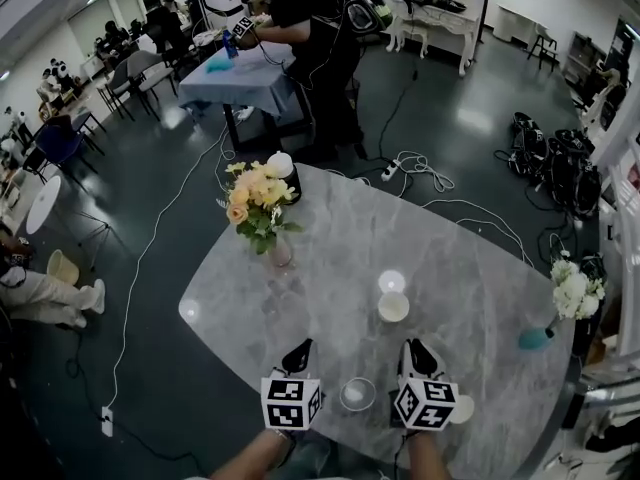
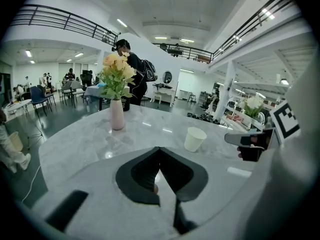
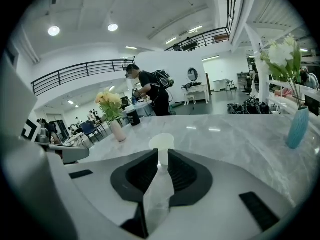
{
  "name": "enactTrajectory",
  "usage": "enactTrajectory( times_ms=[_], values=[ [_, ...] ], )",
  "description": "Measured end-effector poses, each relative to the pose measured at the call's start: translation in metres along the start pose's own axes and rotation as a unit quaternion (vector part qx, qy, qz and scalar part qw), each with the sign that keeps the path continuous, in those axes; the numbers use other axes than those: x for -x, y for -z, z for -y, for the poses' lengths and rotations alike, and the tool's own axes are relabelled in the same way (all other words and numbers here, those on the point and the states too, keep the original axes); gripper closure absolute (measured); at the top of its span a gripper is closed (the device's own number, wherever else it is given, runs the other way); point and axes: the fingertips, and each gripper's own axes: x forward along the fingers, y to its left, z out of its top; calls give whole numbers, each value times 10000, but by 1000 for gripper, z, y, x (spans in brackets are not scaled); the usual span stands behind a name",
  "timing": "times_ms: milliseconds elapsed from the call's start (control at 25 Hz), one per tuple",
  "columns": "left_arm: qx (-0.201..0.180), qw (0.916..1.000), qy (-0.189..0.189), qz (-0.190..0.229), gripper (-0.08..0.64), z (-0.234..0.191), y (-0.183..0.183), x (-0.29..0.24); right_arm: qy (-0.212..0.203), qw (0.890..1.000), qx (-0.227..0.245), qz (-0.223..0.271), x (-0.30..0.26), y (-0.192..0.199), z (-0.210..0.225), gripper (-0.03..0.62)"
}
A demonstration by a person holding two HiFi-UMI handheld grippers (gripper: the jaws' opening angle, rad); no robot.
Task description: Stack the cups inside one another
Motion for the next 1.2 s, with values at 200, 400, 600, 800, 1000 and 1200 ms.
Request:
enactTrajectory(
  times_ms=[200, 400, 600, 800, 1000, 1200],
  values=[
    [-10, 9999, -50, -90, 565, -4, 7, -12, -115, 9998, 39, -162, -23, 8, 2, 527],
    [92, 9996, -47, -247, 565, -7, 22, -21, -214, 9992, 81, -325, -45, 19, 3, 488],
    [195, 9991, -116, -347, 565, -11, 32, -28, -260, 9982, 206, -509, -61, 27, 5, 447],
    [232, 9987, -193, -421, 565, -15, 39, -34, -291, 9968, 392, -638, -77, 34, 5, 416],
    [271, 9980, -252, -513, 565, -18, 47, -38, -329, 9957, 528, -684, -90, 36, 6, 399],
    [311, 9972, -288, -617, 565, -20, 56, -43, -365, 9944, 670, -732, -103, 36, 7, 380]
  ],
)
